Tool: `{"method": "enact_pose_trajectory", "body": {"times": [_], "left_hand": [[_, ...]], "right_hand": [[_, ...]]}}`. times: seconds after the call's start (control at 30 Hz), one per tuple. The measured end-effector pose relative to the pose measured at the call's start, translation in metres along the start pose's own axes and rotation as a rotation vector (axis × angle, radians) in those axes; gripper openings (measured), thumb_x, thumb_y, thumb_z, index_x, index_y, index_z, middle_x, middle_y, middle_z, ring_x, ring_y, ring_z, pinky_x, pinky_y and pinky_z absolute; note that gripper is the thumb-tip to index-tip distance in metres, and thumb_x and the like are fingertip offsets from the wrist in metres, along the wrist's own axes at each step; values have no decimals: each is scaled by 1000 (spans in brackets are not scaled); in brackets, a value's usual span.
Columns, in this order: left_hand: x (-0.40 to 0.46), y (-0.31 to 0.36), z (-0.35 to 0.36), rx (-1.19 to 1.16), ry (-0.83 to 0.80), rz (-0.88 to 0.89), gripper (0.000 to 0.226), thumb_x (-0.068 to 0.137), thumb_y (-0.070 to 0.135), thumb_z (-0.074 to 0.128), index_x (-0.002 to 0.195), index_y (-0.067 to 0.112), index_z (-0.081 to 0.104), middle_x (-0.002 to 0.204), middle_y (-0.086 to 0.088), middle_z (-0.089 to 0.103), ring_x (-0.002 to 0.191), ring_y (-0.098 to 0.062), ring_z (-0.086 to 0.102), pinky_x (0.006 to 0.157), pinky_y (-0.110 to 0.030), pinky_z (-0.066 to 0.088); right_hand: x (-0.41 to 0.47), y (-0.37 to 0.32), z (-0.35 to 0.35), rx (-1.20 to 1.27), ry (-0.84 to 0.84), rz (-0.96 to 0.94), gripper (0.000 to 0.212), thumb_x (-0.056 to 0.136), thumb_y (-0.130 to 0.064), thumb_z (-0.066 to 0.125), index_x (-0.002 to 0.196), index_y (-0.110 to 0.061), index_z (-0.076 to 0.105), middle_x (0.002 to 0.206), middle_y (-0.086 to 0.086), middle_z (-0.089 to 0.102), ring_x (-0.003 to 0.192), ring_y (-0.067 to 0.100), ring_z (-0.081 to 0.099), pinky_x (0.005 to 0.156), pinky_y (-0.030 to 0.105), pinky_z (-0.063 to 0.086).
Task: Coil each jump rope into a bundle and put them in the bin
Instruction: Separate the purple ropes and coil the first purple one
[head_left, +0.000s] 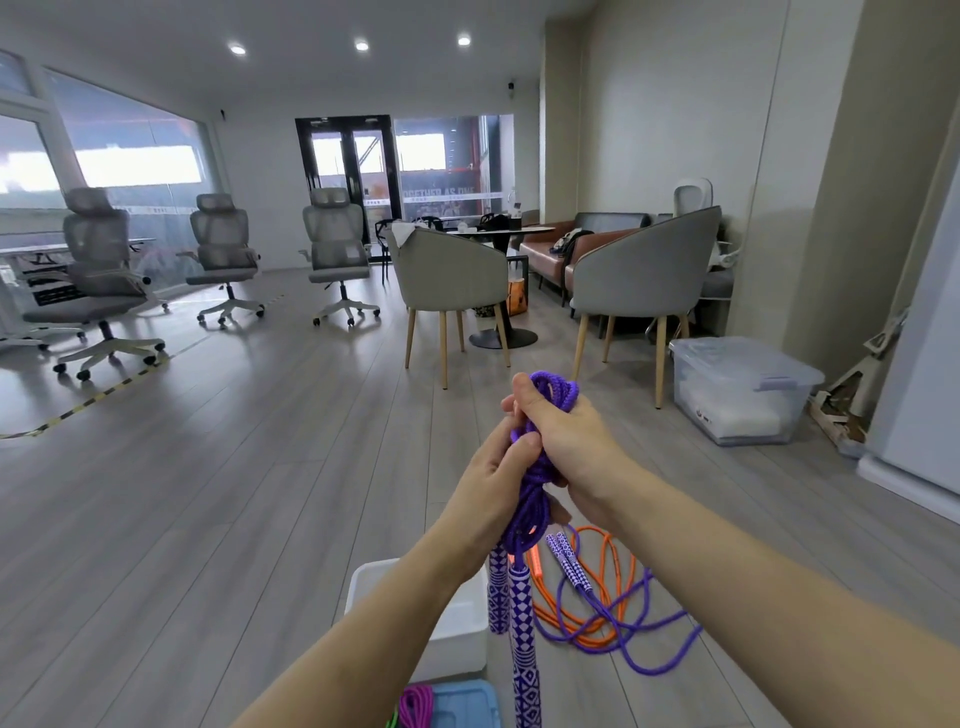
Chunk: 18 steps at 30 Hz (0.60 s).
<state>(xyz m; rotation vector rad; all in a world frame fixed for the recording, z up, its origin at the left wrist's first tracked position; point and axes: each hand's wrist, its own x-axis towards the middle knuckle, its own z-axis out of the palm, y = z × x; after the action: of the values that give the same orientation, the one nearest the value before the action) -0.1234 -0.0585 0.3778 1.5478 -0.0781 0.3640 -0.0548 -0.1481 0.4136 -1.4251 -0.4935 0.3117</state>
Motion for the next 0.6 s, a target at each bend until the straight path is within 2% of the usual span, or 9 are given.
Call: {"method": "enact_pose_trajectory", "body": {"times": [0.13, 0.23, 0.33, 0.4, 0.5, 0.6], "left_hand": [[1, -5, 3, 48, 50, 31, 25, 109, 24, 44, 127, 21, 60, 111, -19, 68, 77, -22, 72, 62, -31, 60], [1, -4, -5, -43, -44, -94, 25, 108, 33, 41, 112, 20, 61, 90, -23, 65, 59, -26, 66, 55, -36, 59], [0, -1, -16, -162, -205, -267, 37, 103, 46, 38, 121, 16, 48, 79, -17, 60, 50, -24, 57, 49, -30, 54], [-2, 1, -18, -180, -270, -313, 39, 102, 52, 37, 120, 18, 46, 78, -14, 59, 51, -22, 56, 49, -28, 53], [-2, -1, -14, -141, -221, -280, 40, 102, 52, 39, 122, 18, 48, 81, -15, 61, 55, -25, 58, 54, -31, 54], [1, -10, -9, -95, -49, -131, 35, 104, 44, 43, 122, 16, 52, 88, -19, 65, 59, -31, 61, 57, -35, 56]], "right_hand": [[2, -1, 5, 128, 75, 84, 41, 98, -49, 62, 96, -9, 68, 94, 6, 73, 78, 17, 71, 62, 27, 55], [5, -2, 2, 126, 64, 18, 42, 99, -50, 58, 84, -12, 67, 95, 8, 70, 80, 19, 68, 74, 34, 57], [6, -1, -10, 68, -100, -117, 39, 93, -52, 58, 71, -21, 66, 100, 6, 72, 98, 17, 69, 93, 35, 53], [7, 0, -16, 46, -210, -151, 40, 91, -53, 56, 67, -21, 64, 98, 7, 68, 94, 13, 67, 97, 36, 51], [11, 1, -21, 26, -216, -187, 44, 91, -52, 55, 77, -11, 62, 95, 5, 70, 94, 12, 68, 100, 35, 50], [14, 1, -28, -89, -223, -171, 48, 92, -54, 55, 103, -11, 72, 105, 4, 76, 102, 17, 71, 99, 36, 53]]}}
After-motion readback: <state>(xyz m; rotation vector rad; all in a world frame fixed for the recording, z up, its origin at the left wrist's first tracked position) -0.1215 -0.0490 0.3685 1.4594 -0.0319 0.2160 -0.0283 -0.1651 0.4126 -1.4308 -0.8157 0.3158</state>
